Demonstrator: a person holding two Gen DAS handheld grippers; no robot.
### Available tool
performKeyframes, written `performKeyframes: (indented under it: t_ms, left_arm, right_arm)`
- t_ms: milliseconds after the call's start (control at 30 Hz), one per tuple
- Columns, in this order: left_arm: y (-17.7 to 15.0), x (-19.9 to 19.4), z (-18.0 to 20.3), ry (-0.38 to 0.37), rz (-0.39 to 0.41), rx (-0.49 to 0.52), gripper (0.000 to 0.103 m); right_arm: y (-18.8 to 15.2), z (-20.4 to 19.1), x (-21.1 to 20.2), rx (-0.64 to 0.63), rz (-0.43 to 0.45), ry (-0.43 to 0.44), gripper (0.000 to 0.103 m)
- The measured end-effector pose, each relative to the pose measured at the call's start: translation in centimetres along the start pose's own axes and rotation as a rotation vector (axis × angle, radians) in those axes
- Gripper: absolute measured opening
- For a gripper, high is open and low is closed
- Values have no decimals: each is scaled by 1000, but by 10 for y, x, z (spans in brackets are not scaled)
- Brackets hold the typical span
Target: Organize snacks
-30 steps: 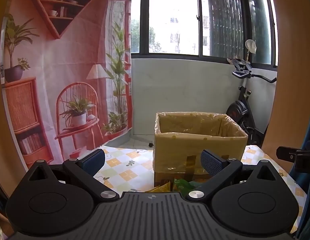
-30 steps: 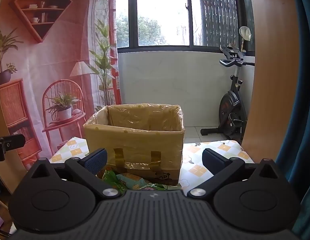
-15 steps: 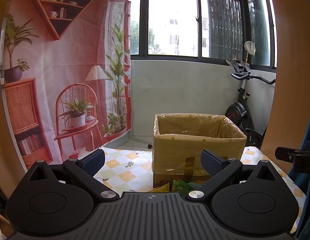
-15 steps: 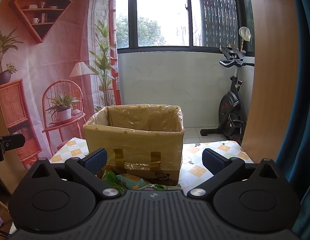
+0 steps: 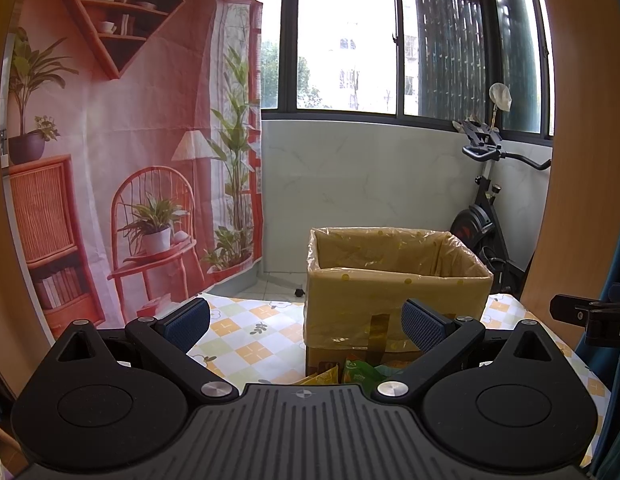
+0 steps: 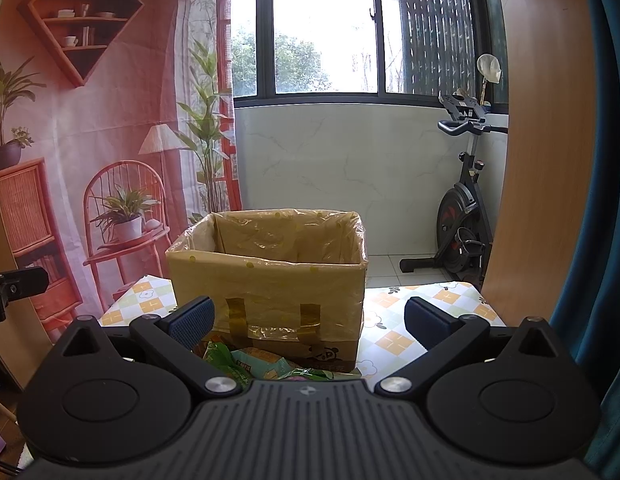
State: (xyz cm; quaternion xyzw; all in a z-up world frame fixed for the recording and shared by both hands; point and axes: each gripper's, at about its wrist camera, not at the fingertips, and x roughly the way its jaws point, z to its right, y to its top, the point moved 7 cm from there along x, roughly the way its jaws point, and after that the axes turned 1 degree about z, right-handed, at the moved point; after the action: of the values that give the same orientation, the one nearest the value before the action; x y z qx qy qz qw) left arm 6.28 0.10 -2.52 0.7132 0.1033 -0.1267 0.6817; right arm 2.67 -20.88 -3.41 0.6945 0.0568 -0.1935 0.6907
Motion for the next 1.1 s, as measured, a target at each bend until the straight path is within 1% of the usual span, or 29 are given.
performKeyframes:
  t_ms: [1100]
  left_arm:
    - [1, 1, 0, -8, -16, -5, 103]
  right_arm:
    - [3, 2, -1, 0, 1, 2, 103]
